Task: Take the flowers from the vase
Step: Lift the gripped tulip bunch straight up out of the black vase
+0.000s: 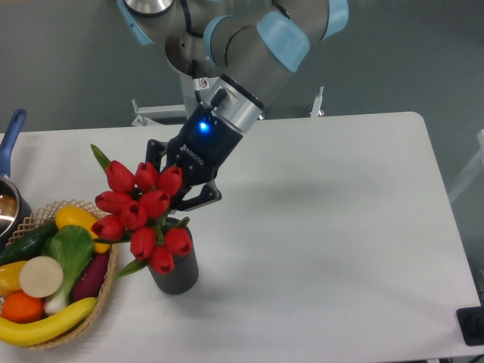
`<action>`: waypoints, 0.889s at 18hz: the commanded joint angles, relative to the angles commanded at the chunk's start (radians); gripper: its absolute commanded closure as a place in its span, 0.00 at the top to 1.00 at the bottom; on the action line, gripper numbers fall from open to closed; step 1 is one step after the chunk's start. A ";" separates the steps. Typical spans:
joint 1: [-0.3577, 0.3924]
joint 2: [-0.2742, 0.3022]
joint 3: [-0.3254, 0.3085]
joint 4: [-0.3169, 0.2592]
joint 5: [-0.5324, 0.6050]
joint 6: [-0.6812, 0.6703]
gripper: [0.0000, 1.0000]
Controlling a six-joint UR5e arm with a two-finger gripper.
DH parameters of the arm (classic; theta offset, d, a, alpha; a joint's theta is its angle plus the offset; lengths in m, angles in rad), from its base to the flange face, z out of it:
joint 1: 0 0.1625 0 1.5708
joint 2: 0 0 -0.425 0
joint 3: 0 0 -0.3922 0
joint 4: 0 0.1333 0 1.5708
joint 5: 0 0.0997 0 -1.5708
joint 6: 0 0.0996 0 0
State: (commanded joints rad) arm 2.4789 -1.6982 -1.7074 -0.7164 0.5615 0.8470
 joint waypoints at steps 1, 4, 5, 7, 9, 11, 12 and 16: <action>0.002 0.008 0.011 0.000 -0.005 -0.020 0.25; 0.002 0.025 0.051 -0.002 -0.005 -0.088 0.25; 0.003 0.025 0.057 -0.002 -0.005 -0.089 0.25; 0.008 0.025 0.075 -0.002 -0.005 -0.097 0.25; 0.024 0.025 0.089 -0.002 -0.005 -0.105 0.25; 0.037 0.025 0.100 -0.002 -0.005 -0.106 0.25; 0.046 0.025 0.109 -0.002 -0.005 -0.106 0.25; 0.103 0.022 0.112 -0.005 -0.003 -0.105 0.25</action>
State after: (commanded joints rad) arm 2.5815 -1.6766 -1.5953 -0.7210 0.5584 0.7424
